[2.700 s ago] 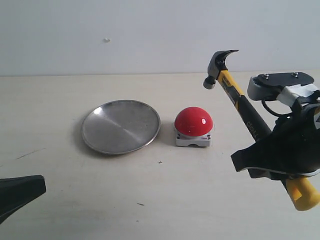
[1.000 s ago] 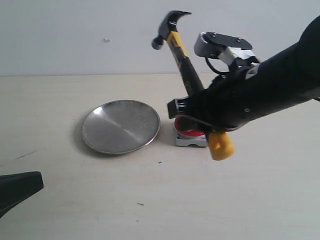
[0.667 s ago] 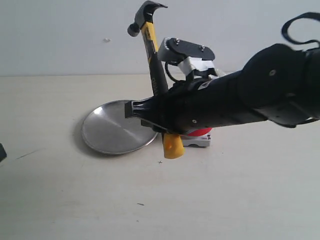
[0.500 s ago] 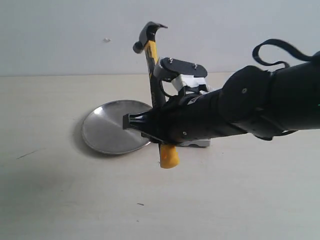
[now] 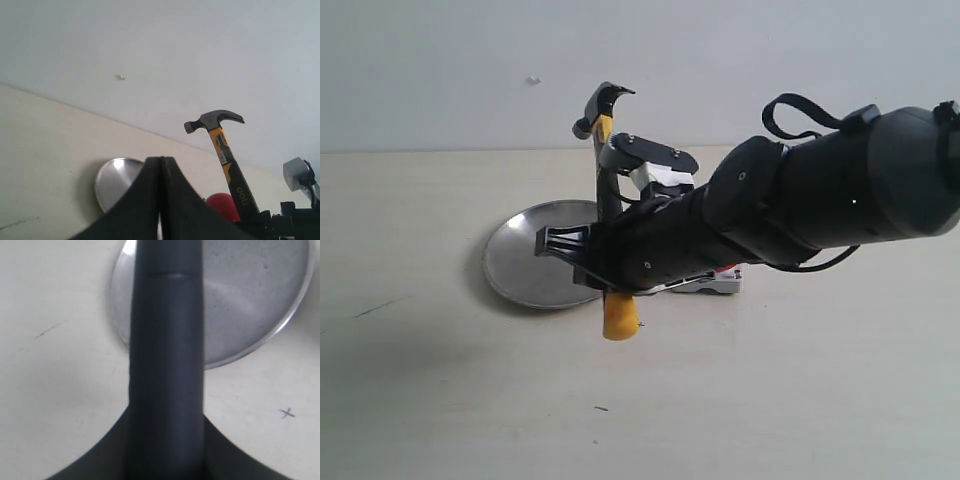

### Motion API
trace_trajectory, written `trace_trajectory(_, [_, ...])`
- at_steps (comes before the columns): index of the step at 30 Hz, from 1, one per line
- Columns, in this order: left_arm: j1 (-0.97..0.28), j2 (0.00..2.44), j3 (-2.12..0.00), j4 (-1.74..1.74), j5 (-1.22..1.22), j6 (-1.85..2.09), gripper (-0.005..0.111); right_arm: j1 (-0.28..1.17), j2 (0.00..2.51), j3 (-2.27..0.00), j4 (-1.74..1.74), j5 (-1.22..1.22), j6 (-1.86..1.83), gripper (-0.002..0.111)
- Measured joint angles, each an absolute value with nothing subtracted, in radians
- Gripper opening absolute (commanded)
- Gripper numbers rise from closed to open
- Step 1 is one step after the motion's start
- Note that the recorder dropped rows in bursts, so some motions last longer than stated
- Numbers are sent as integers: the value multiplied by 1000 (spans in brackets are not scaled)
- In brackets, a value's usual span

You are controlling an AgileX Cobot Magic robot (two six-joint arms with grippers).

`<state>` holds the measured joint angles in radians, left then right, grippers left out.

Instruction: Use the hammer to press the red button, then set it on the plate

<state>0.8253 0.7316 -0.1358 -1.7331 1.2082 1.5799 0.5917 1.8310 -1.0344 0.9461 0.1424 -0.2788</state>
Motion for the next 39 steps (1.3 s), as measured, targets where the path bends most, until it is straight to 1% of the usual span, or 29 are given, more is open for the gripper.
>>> trace_trajectory(8, [872,729,-149,-1733,1208,1451,0,592,1867,-1105,982,193,-283,0])
trace_trajectory(12, [874,704,-149,-1733,1208,1428,0,592,1890,-1106,982,207,-322,0])
trace_trajectory(16, [874,607,-173,-1733,1211,1263,0,592,1892,-1106,977,214,-369,0])
trace_trajectory(18, [874,575,-177,-1733,1211,1244,0,592,1892,-1106,977,214,-382,0])
trace_trajectory(25, [854,567,-177,-1626,1211,1237,0,592,1892,-1106,977,214,-392,0])
trace_trajectory(27, [812,567,-177,-1600,1211,1237,0,592,1892,-1106,974,215,-392,0])
trace_trajectory(30, [599,567,-177,-1587,1211,1237,0,592,1892,-1106,974,215,-407,0])
trace_trajectory(34, [415,567,-177,-1583,1213,1237,0,592,1892,-1106,974,215,-411,0])
trace_trajectory(37, [324,567,-177,-1583,1214,1237,0,592,1892,-1106,977,215,-413,0])
trace_trajectory(39, [286,567,-177,-1583,1215,1237,0,592,1892,-1106,993,216,-413,0])
